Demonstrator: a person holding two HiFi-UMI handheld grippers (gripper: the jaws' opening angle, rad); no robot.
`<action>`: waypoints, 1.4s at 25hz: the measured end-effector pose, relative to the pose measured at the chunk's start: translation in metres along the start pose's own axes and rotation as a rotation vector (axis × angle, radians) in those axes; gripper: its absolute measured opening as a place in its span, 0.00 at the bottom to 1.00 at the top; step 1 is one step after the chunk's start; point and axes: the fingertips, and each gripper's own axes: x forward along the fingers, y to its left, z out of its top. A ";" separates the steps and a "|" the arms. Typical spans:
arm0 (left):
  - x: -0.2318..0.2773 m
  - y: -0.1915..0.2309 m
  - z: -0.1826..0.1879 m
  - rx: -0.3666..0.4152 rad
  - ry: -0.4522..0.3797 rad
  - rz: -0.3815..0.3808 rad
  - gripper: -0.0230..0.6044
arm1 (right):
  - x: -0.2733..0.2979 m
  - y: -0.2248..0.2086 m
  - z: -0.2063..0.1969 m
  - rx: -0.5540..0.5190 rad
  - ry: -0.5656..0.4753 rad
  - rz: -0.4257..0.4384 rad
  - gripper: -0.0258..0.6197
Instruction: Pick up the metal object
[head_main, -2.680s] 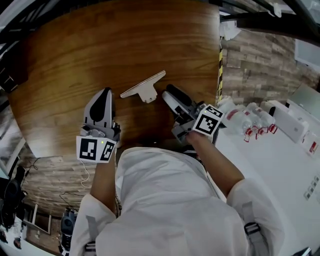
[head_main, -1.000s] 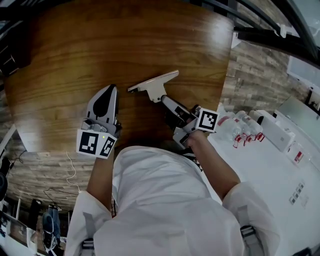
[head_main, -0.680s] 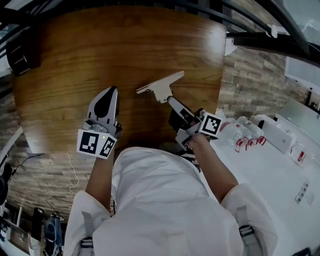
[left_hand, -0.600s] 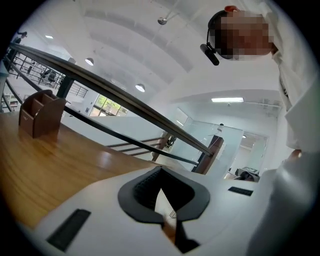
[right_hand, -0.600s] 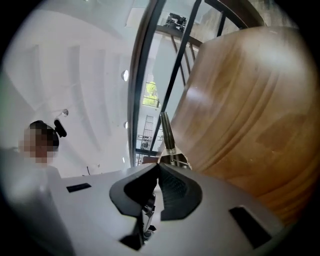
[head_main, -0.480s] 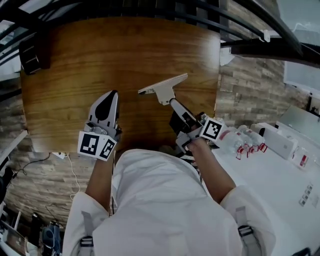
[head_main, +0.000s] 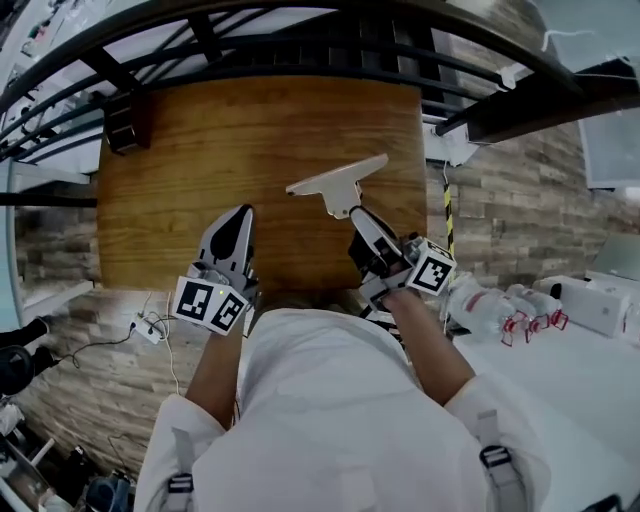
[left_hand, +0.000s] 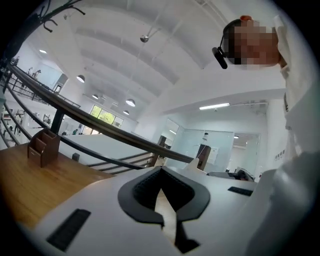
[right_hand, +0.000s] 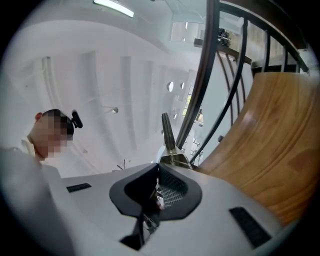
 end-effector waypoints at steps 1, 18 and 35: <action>-0.008 -0.011 0.006 0.009 -0.010 -0.006 0.05 | -0.005 0.014 -0.002 -0.034 -0.009 0.015 0.08; -0.076 -0.074 0.101 0.113 -0.129 -0.144 0.05 | -0.030 0.169 0.028 -0.721 -0.270 -0.058 0.08; -0.079 -0.031 0.140 0.087 -0.193 -0.169 0.05 | -0.024 0.204 0.019 -0.855 -0.335 -0.135 0.08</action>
